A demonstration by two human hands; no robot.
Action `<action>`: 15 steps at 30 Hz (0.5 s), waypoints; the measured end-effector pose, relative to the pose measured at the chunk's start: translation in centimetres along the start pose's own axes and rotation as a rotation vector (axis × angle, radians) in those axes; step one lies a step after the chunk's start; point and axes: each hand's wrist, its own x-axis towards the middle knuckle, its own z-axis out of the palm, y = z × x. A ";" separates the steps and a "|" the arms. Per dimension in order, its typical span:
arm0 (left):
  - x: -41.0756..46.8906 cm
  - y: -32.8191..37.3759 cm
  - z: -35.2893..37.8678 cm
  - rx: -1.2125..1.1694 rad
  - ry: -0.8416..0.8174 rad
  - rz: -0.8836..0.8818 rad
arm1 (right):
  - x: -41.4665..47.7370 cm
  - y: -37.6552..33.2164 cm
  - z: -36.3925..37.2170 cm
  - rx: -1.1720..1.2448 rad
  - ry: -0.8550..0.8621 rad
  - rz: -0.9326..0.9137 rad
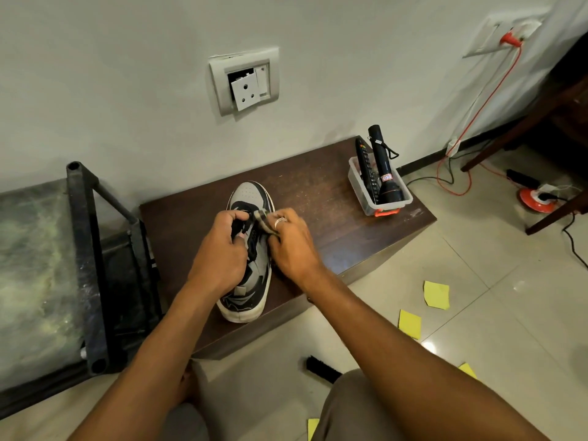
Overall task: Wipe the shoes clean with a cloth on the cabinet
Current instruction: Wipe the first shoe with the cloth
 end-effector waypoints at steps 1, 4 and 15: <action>0.1 0.0 -0.1 0.004 -0.005 -0.006 | 1.1 -0.1 -0.1 -0.050 -0.009 -0.009; 0.2 -0.2 0.0 0.000 -0.008 -0.013 | 2.6 -0.2 -0.4 -0.144 -0.039 -0.030; 0.1 0.0 0.2 0.015 0.011 -0.016 | 1.1 1.0 -2.8 0.021 -0.100 0.002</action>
